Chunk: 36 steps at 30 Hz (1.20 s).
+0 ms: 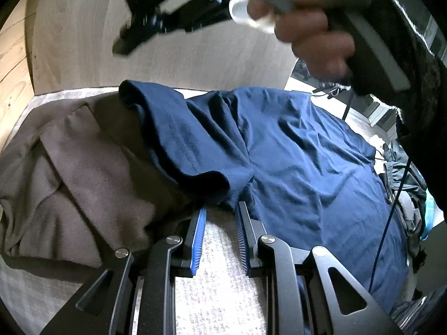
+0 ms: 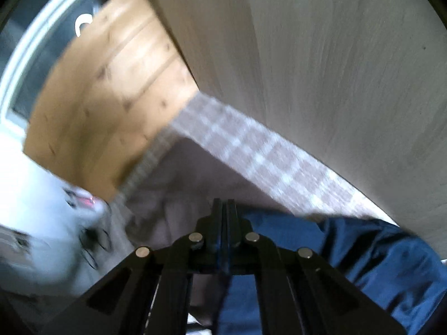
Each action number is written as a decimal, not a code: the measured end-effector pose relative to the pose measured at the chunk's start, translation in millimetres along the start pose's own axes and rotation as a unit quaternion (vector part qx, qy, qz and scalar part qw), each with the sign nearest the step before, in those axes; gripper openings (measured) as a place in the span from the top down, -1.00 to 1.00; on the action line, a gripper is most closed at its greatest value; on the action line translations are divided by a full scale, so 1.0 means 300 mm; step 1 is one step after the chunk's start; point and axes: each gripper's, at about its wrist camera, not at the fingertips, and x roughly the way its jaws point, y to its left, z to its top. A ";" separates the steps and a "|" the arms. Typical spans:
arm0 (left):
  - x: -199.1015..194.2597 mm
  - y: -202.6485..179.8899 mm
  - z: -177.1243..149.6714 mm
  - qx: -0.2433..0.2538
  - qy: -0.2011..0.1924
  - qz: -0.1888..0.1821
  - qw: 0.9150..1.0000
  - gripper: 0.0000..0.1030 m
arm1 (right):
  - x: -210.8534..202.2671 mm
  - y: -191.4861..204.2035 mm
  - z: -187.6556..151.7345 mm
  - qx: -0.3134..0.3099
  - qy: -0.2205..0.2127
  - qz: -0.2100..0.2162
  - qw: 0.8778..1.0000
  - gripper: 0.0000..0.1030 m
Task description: Fold clothes
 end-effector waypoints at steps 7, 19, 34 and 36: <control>-0.013 0.012 -0.007 0.000 0.000 -0.001 1.000 0.59 | 0.075 0.083 -0.047 -0.068 0.067 -0.086 0.992 0.58; -0.009 0.003 -0.006 0.008 0.004 -0.003 1.000 0.59 | 0.094 0.070 -0.078 -0.062 0.083 -0.113 0.988 0.96; 0.012 0.031 0.012 -0.012 -0.002 -0.001 1.000 0.44 | 0.087 0.055 -0.042 -0.028 0.051 -0.064 0.996 0.90; 0.020 0.035 0.016 -0.017 -0.002 0.002 1.000 0.44 | 0.082 0.057 -0.036 -0.031 0.049 -0.067 0.996 0.79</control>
